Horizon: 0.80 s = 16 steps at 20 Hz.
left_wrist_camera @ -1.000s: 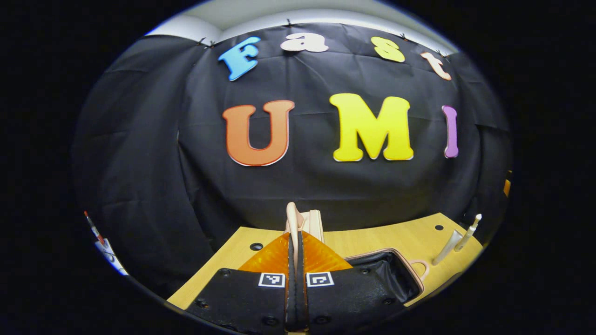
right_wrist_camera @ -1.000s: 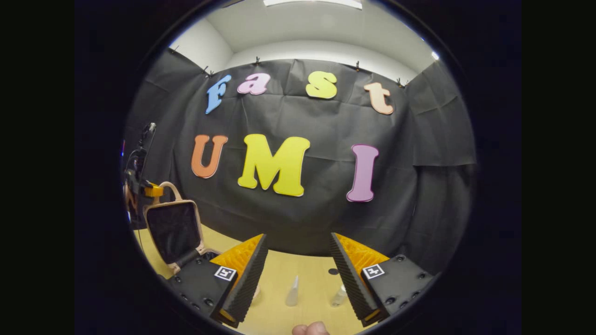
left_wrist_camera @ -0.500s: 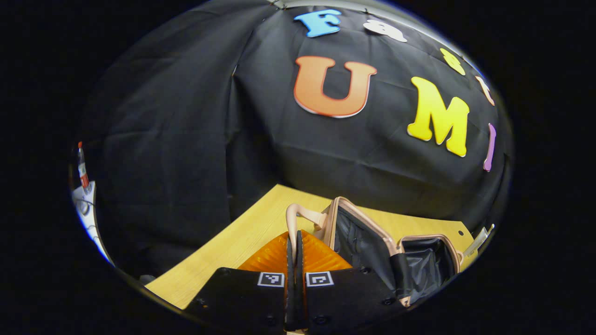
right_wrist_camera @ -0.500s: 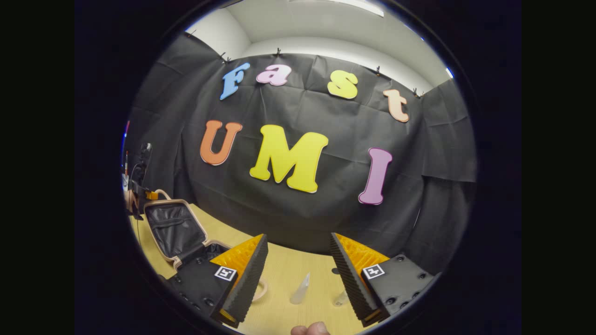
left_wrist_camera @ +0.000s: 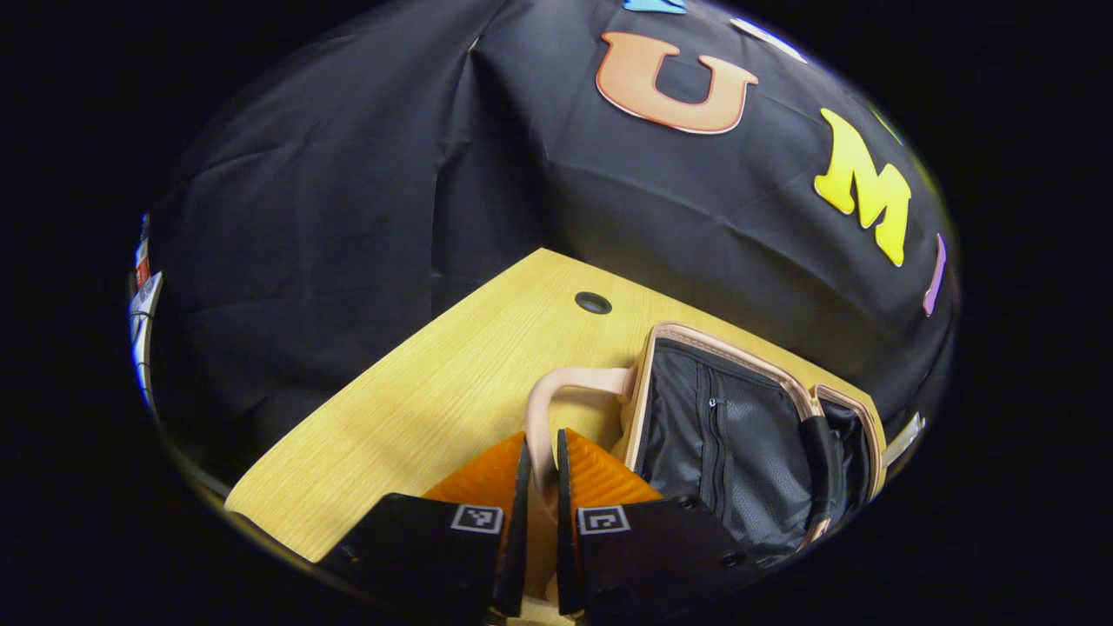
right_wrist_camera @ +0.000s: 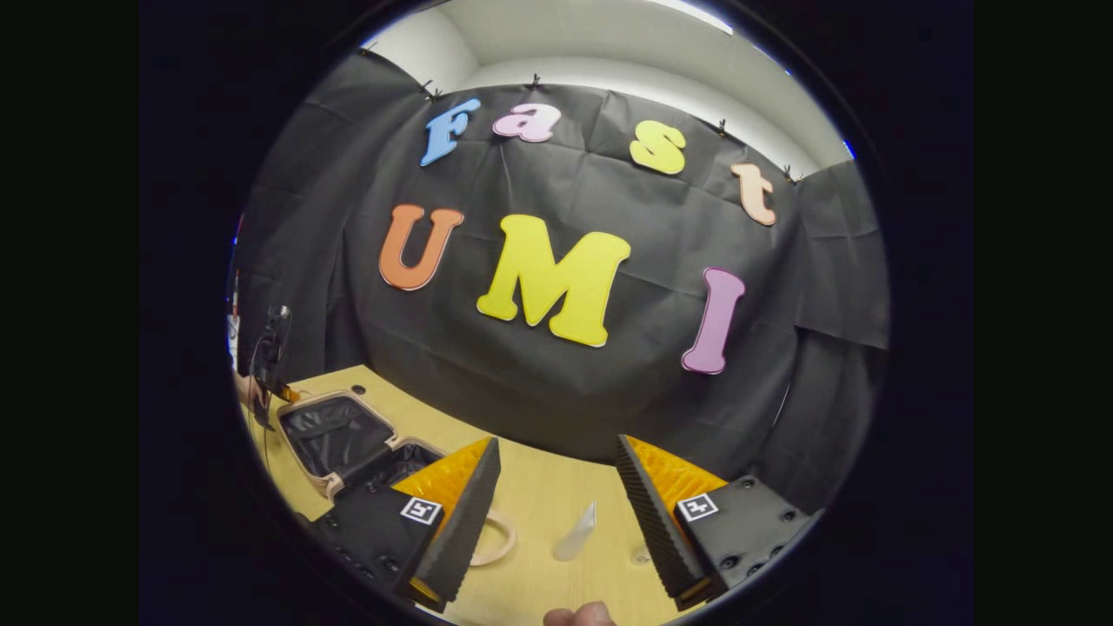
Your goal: First open the suitcase, pack the skin care products into it, and then close the suitcase.
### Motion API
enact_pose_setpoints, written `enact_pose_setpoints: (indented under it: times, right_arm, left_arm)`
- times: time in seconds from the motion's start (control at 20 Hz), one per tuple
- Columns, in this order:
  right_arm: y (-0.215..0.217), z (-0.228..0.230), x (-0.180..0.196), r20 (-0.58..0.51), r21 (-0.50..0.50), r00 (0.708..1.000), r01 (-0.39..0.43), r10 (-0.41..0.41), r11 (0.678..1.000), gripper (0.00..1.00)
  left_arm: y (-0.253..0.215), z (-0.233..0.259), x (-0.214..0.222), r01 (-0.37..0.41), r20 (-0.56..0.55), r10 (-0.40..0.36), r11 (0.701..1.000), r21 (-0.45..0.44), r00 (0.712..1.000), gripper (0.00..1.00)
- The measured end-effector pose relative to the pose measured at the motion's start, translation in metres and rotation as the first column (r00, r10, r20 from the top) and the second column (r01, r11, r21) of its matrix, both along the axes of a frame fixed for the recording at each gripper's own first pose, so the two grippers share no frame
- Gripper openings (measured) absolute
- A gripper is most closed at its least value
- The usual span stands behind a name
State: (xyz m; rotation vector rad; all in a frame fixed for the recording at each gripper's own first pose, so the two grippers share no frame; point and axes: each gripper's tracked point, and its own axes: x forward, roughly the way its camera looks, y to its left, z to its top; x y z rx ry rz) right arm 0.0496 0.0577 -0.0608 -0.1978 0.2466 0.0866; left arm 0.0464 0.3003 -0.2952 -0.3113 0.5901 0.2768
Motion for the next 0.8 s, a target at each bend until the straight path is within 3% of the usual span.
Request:
enact_pose_setpoints:
  times: [0.15,0.2,0.25,0.3,0.35,0.4,0.45,0.7,0.8]
  right_arm:
    - [-0.002,-0.002,0.0,-0.004,0.012,1.0,0.008,-0.008,1.0,0.8]
    - [-0.002,-0.004,0.0,-0.008,0.019,1.0,0.012,-0.011,1.0,0.8]
    - [-0.003,-0.007,0.0,-0.013,0.028,1.0,0.015,-0.015,1.0,0.79]
    - [-0.004,-0.007,0.001,-0.013,0.04,1.0,0.021,-0.021,0.999,0.79]
    - [-0.006,-0.008,0.002,-0.012,0.053,1.0,0.027,-0.026,0.998,0.8]
    - [-0.009,-0.008,0.003,-0.01,0.068,0.999,0.033,-0.032,0.997,0.8]
    - [-0.012,-0.007,0.005,-0.006,0.079,0.999,0.038,-0.037,0.996,0.8]
    - [-0.037,-0.011,0.006,-0.005,0.133,0.999,0.044,-0.043,0.99,0.78]
    - [-0.06,-0.014,0.003,-0.006,0.163,0.998,0.057,-0.056,0.985,0.78]
  left_arm:
    - [0.006,0.005,-0.004,-0.019,-0.018,0.019,0.999,0.047,1.0,0.26]
    - [0.002,0.016,-0.008,-0.023,-0.013,0.024,0.998,0.051,1.0,0.45]
    - [-0.005,0.027,-0.011,-0.03,0.008,0.029,0.998,0.057,1.0,0.49]
    - [-0.013,0.042,-0.012,-0.033,0.041,0.03,0.997,0.065,0.999,0.61]
    - [-0.022,0.059,-0.014,-0.035,0.068,0.029,0.996,0.082,0.997,0.64]
    - [-0.03,0.075,-0.015,-0.045,0.092,0.035,0.993,0.11,0.995,0.85]
    - [-0.037,0.093,-0.02,-0.061,0.111,0.045,0.987,0.147,0.993,0.9]
    - [-0.138,0.187,-0.041,0.01,0.241,-0.074,0.967,0.256,0.968,0.93]
    - [-0.188,0.214,-0.056,0.003,0.28,-0.104,0.941,0.339,0.954,0.96]
